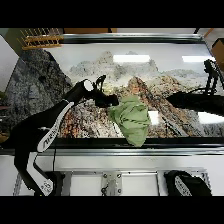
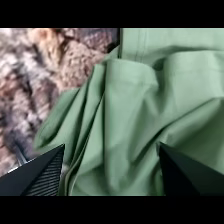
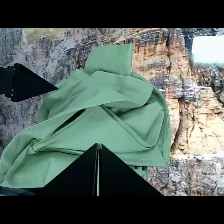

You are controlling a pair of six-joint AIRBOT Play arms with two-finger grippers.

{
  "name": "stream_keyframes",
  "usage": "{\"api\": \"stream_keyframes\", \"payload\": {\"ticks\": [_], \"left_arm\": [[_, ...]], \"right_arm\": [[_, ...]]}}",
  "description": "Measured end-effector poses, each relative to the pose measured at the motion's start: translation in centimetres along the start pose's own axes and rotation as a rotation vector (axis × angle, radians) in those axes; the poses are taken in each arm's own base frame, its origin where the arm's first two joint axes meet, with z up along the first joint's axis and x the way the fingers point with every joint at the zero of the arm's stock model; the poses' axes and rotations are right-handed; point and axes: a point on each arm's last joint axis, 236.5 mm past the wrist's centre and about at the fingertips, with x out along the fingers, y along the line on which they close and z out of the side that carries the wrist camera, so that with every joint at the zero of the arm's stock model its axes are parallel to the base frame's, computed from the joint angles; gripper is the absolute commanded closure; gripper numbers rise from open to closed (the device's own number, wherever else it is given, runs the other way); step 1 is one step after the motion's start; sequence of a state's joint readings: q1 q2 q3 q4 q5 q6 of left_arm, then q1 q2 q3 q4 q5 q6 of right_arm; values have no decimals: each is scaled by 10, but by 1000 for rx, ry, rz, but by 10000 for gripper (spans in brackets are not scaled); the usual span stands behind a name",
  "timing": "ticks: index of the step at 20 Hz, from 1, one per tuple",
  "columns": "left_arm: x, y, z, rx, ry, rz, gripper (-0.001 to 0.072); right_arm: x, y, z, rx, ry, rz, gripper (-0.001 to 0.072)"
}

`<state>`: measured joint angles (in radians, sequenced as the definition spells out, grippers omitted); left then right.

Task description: Fold the clothes and pants, and hang the long-sleeved shirts on hangers.

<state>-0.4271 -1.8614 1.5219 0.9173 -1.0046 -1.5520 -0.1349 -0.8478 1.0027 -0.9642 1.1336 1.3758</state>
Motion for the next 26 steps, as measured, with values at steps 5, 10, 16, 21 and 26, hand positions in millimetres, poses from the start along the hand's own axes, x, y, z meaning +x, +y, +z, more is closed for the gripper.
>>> {"api": "stream_keyframes", "payload": {"ticks": [5,10,16,21,26], "left_arm": [[31,-7,-10,32,126,-18,683],[21,-13,-11,71,156,-22,697],[-36,-2,15,113,62,35,697],[-48,3,15,122,63,54,696],[-50,4,16,128,62,59,696]], "right_arm": [[0,0,0,0,1,0,687],[13,-22,-7,6,50,-61,298],[80,-98,-61,120,303,-203,251],[159,-93,-99,257,416,-86,250],[213,-67,-116,311,415,-18,250]]}}
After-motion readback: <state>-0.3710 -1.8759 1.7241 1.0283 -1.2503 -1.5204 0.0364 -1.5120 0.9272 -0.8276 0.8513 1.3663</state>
